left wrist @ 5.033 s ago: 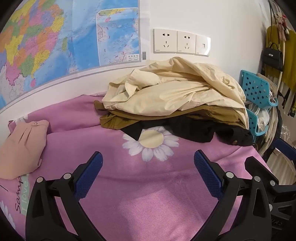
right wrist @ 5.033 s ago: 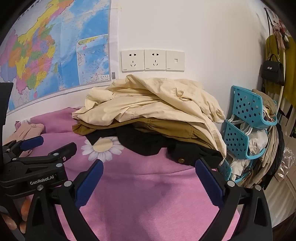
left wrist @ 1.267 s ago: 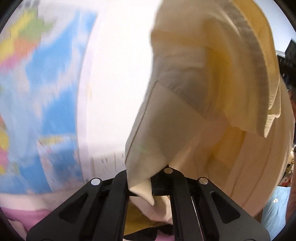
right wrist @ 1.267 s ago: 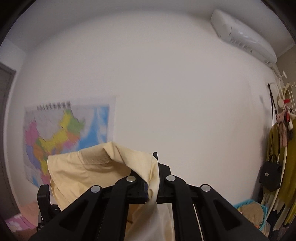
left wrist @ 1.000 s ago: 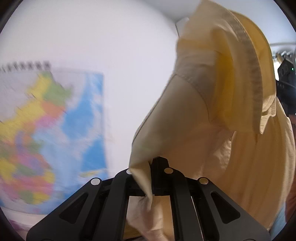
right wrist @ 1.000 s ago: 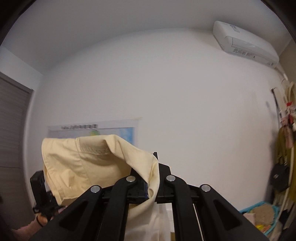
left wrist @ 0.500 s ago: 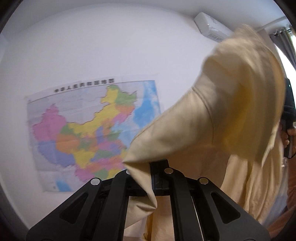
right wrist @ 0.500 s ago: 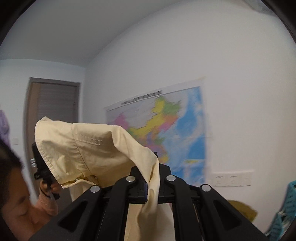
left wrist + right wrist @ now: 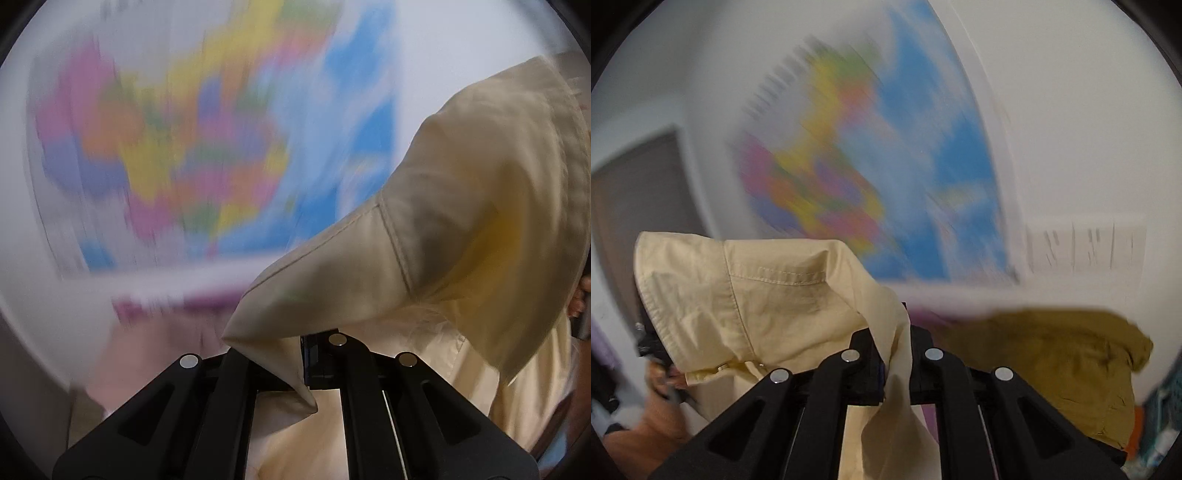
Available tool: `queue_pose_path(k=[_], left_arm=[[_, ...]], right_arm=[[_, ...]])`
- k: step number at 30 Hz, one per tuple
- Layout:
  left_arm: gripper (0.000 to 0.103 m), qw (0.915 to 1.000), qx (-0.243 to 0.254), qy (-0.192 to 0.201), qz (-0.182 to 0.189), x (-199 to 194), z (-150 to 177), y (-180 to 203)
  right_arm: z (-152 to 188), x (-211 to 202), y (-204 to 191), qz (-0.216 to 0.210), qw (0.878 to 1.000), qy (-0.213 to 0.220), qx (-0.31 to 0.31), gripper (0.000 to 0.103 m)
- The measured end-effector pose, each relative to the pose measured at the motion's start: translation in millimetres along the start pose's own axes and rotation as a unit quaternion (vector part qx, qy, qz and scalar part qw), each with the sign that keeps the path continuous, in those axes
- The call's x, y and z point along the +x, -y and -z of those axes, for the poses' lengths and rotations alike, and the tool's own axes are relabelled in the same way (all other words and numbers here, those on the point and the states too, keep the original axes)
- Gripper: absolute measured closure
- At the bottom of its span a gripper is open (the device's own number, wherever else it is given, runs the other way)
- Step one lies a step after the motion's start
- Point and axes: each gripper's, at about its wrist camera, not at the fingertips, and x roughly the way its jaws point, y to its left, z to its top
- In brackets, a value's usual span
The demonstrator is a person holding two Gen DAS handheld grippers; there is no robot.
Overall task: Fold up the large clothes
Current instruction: 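Lift the yellow shirt high with both grippers and shake it out, then lower the yellow shirt onto the bed and open both grippers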
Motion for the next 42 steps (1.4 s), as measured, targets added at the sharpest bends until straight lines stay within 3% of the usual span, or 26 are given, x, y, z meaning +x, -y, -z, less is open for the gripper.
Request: queue_pose_path(k=[3, 6, 13, 17, 18, 20, 22, 23, 24, 26, 27, 29, 32, 34, 37, 42], left_arm=[[0.100, 0.9966, -0.015, -0.078, -0.023, 96, 18, -11], [0.100, 0.9878, -0.045, -0.149, 0.004, 170, 37, -26], [0.100, 0.9787, -0.063, -0.195, 0.008, 238, 40, -42], [0.096, 0.9694, -0.086, -0.230, -0.004, 275, 46, -55], [0.093, 0.9674, -0.086, -0.238, -0.010, 283, 49, -57], [0.086, 0.9618, -0.098, -0.255, -0.017, 298, 52, -63], [0.080, 0.9555, -0.113, -0.272, -0.016, 311, 54, -71], [0.070, 0.9538, -0.117, -0.276, -0.013, 313, 54, -73], [0.054, 0.9508, -0.133, -0.280, -0.007, 314, 54, -78], [0.041, 0.9475, -0.171, -0.270, 0.012, 306, 50, -91], [0.041, 0.9481, -0.184, -0.257, 0.033, 298, 48, -97], [0.033, 0.9528, -0.194, -0.225, 0.064, 276, 41, -105], [0.024, 0.9614, -0.179, -0.173, 0.117, 233, 36, -107], [0.024, 0.9664, -0.157, -0.156, 0.131, 210, 36, -101], [0.021, 0.9736, -0.105, -0.135, 0.151, 165, 37, -73], [0.018, 0.9719, -0.061, -0.122, 0.192, 130, 64, -40]], right_arm=[[19, 86, 47, 0.042, 0.996, -0.067, 0.051, 0.097], [39, 142, 76, 0.077, 0.987, -0.123, 0.069, 0.097], [46, 198, 115, 0.097, 0.975, -0.177, 0.095, 0.094], [48, 218, 119, 0.110, 0.970, -0.198, 0.089, 0.083], [48, 223, 122, 0.114, 0.969, -0.199, 0.090, 0.082], [47, 231, 124, 0.126, 0.968, -0.201, 0.086, 0.069], [47, 239, 131, 0.131, 0.965, -0.208, 0.088, 0.065], [48, 240, 133, 0.133, 0.964, -0.210, 0.094, 0.059], [47, 238, 136, 0.131, 0.964, -0.208, 0.104, 0.056], [45, 227, 138, 0.116, 0.967, -0.194, 0.119, 0.051], [43, 214, 134, 0.108, 0.970, -0.183, 0.116, 0.050], [39, 188, 129, 0.102, 0.977, -0.150, 0.109, 0.032], [39, 143, 117, 0.074, 0.986, -0.110, 0.103, 0.026], [55, 105, 105, 0.077, 0.988, -0.103, 0.083, 0.019], [101, 59, 89, 0.070, 0.987, -0.128, 0.065, 0.014], [192, 10, 75, 0.057, 0.979, -0.179, 0.083, 0.012]])
